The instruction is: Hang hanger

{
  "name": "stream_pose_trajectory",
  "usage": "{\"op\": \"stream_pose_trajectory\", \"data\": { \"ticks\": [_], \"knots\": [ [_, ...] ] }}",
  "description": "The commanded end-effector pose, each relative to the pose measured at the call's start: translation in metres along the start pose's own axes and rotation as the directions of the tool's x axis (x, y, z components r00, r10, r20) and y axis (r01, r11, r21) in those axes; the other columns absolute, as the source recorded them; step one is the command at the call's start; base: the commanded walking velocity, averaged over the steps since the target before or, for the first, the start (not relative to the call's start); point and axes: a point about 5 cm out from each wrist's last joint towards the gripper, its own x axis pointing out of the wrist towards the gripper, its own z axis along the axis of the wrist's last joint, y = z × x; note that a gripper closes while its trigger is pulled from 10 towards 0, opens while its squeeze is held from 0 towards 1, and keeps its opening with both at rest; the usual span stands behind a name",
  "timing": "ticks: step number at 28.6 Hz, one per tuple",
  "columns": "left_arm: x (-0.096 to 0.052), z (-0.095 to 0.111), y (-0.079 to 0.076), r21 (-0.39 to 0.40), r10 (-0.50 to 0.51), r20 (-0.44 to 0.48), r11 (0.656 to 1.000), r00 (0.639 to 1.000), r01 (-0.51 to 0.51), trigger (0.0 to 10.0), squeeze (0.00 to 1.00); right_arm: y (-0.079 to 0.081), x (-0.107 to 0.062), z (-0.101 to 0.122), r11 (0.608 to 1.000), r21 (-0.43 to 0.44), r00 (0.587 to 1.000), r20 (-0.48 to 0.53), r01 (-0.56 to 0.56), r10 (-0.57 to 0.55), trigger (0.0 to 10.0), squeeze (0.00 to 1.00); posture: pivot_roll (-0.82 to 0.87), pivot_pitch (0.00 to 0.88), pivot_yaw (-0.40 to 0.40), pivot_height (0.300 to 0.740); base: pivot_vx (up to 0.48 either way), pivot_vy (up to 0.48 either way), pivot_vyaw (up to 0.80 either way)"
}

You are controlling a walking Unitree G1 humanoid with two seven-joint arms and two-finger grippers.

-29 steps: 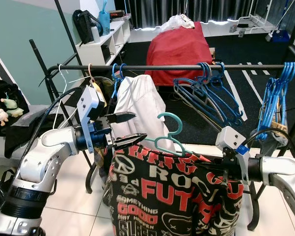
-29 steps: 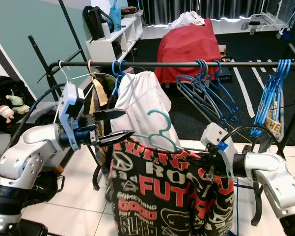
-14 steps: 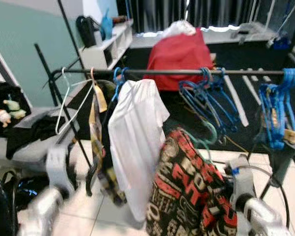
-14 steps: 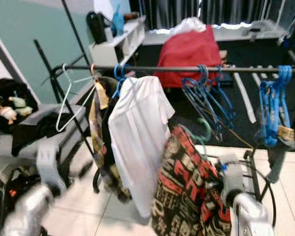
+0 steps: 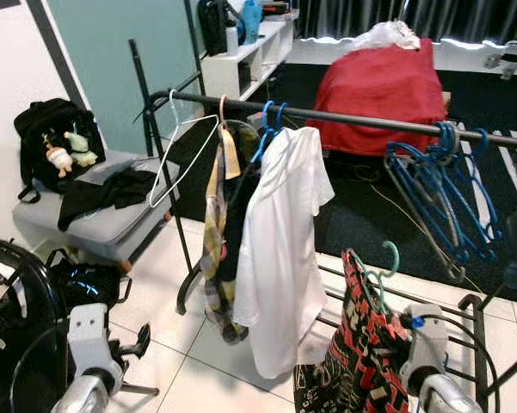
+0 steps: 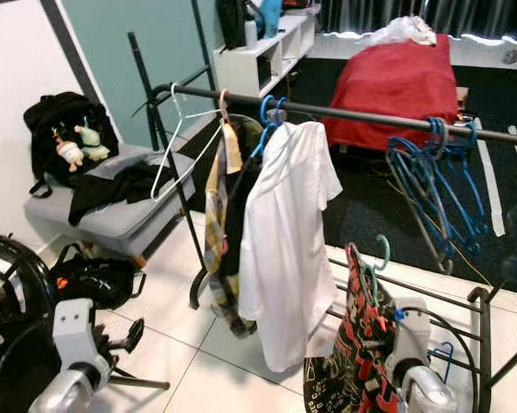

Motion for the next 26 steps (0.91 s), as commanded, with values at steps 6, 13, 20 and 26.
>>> {"op": "stream_pose_trajectory", "data": {
  "ticks": [6,13,20,26],
  "knots": [
    [0.010,-0.003,-0.005,0.008,-0.002,-0.020,1.000,1.000,0.002,10.0,0.00,0.008,0.013,0.011,0.997,-0.031,0.997,0.045,-0.065,0.067,10.0,0.00,0.00,0.043,-0.052,0.740,0.000,0.000,0.79],
    [0.019,0.000,-0.006,-0.002,0.007,-0.027,1.000,1.000,-0.007,10.0,0.00,0.012,0.020,0.013,0.994,-0.043,0.994,0.031,-0.104,0.105,10.0,0.00,0.01,0.020,-0.049,0.740,0.000,0.000,0.79],
    [0.023,0.000,-0.002,-0.017,0.016,-0.050,1.000,0.999,-0.017,10.0,0.00,0.017,0.024,0.017,0.993,-0.043,0.992,0.049,-0.114,0.116,10.0,0.00,-0.01,0.019,-0.030,0.740,-0.321,0.000,0.79],
    [0.021,-0.002,0.001,-0.015,0.025,-0.051,1.000,0.998,-0.026,10.0,0.00,0.017,0.023,0.014,0.991,-0.046,0.990,0.053,-0.127,0.129,10.0,0.00,-0.01,0.034,-0.015,0.740,0.000,0.000,0.79]
  ]
}}
